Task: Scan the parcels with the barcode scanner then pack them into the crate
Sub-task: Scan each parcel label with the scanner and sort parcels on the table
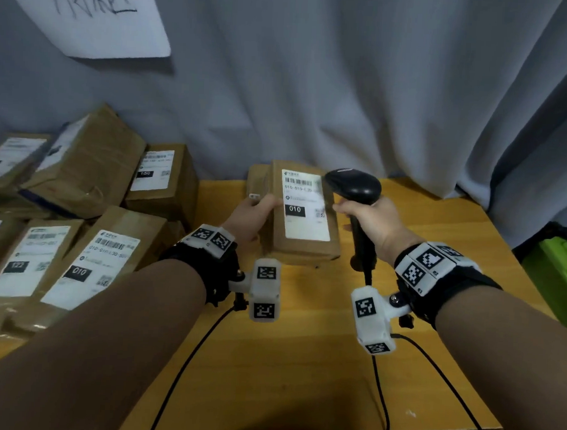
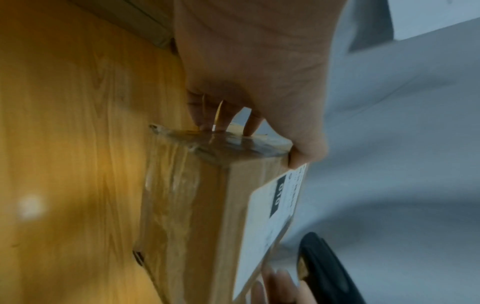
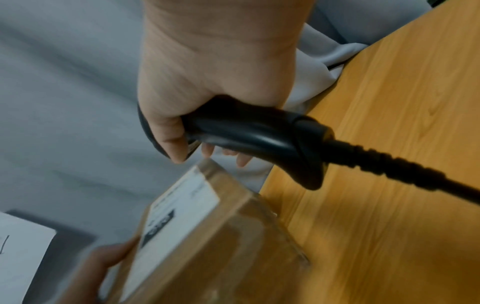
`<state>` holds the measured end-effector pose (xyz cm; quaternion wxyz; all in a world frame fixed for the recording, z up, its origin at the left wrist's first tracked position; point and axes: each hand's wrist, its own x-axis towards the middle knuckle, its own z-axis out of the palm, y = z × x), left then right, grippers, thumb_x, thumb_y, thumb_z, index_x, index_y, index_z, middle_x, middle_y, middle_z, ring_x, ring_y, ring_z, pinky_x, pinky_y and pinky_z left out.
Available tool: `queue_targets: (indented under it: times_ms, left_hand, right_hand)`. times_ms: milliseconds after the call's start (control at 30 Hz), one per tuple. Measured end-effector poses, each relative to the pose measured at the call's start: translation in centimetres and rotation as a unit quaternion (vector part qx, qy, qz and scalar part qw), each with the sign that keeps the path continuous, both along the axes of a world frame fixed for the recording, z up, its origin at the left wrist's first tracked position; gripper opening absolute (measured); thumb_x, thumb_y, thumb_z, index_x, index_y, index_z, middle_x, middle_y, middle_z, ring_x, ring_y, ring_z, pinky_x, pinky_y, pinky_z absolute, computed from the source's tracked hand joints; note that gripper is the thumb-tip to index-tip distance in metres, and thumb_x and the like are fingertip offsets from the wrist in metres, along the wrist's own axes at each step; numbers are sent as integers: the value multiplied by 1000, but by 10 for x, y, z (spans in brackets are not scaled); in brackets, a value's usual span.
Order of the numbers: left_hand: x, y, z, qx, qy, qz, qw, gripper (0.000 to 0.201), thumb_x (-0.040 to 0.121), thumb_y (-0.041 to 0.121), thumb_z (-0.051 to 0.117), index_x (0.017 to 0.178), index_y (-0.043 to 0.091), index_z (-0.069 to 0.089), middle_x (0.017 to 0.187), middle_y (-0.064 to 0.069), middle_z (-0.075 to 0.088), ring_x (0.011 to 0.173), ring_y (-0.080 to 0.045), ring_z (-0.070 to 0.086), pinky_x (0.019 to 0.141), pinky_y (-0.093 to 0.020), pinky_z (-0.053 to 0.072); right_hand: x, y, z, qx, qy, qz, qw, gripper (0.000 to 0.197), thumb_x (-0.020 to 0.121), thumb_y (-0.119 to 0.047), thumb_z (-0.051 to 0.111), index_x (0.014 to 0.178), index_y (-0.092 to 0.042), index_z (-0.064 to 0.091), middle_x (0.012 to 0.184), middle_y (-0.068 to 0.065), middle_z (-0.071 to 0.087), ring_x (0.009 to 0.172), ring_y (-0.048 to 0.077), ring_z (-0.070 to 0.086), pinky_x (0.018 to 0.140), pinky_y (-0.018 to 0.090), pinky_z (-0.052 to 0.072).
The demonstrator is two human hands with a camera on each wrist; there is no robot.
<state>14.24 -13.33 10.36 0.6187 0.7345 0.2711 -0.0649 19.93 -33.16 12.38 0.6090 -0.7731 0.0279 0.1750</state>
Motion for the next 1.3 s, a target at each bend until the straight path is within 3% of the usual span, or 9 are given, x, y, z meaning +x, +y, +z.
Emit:
queue_targets:
  times_ms: [100, 233, 400, 500, 633, 767, 867, 1100, 1300]
  left_hand:
    - [-15, 26, 23, -5, -25, 52, 998, 32, 85, 48, 54, 98, 21, 64, 108, -4, 70, 93, -19, 64, 78, -31, 53]
    - [-56, 85, 54, -35, -61, 88, 994, 33, 92, 39, 51, 113, 15, 63, 94, -2, 74, 78, -15, 70, 54, -22, 52]
    - [-125, 180, 77, -30, -78, 135, 987, 36, 91, 43, 50, 109, 17, 68, 103, -7, 74, 96, -24, 70, 89, -38, 54]
    - [-169, 235, 81, -25, -57, 194, 979, 40, 89, 47, 52, 111, 17, 67, 108, -7, 73, 96, -23, 69, 88, -36, 52]
    - [-218, 290, 82, -8, -37, 246, 968, 37, 87, 49, 55, 103, 18, 68, 85, 2, 76, 67, -12, 70, 61, -22, 55]
    - [-243, 322, 81, 0, -8, 247, 969, 45, 81, 56, 59, 103, 18, 69, 92, -2, 76, 75, -18, 70, 79, -32, 52]
    - [-249, 337, 74, 22, 23, 232, 972, 48, 82, 52, 59, 111, 15, 66, 101, -5, 74, 83, -22, 68, 76, -33, 52]
    - [-236, 342, 62, 284, 82, 109, 949, 35, 87, 27, 66, 118, 12, 64, 116, -6, 65, 104, -26, 64, 95, -42, 51]
    - [-198, 322, 79, 381, -15, 113, 917, 38, 83, 28, 69, 116, 13, 59, 109, -2, 61, 98, -20, 60, 81, -33, 52]
  right_hand:
    - [-12, 22, 6, 83, 14, 9, 996, 14, 80, -8, 74, 93, -11, 68, 88, 3, 70, 89, 22, 67, 81, 36, 57]
    - [-38, 78, 26, 155, -4, 58, 986, 9, 83, -3, 69, 88, -8, 64, 74, 6, 66, 60, 16, 63, 61, 30, 54]
    - [-79, 170, 44, 179, -11, 128, 975, 17, 83, -10, 72, 99, -7, 66, 83, 9, 67, 66, 19, 63, 60, 31, 55]
    - [-112, 228, 48, 161, -1, 182, 970, 13, 84, -13, 72, 96, -14, 67, 82, 4, 68, 69, 16, 66, 64, 31, 56]
    - [-149, 292, 47, 139, 1, 207, 968, 10, 82, -18, 76, 90, -19, 69, 83, -1, 70, 74, 11, 67, 63, 26, 55]
    - [-171, 330, 44, 162, 16, 211, 964, 8, 83, -11, 73, 89, -15, 69, 73, -5, 69, 55, 0, 66, 49, 12, 48]
    - [-180, 349, 34, 134, 24, 232, 963, 10, 83, -13, 73, 92, -11, 68, 77, 2, 69, 64, 11, 67, 61, 22, 56]
    - [-182, 358, 15, 55, 51, 209, 975, 26, 85, -14, 71, 100, 6, 65, 80, 13, 62, 63, 19, 58, 60, 29, 50]
    - [-164, 341, 23, 66, 38, 193, 978, 10, 85, -8, 70, 90, -2, 63, 67, 9, 58, 53, 17, 56, 49, 25, 48]
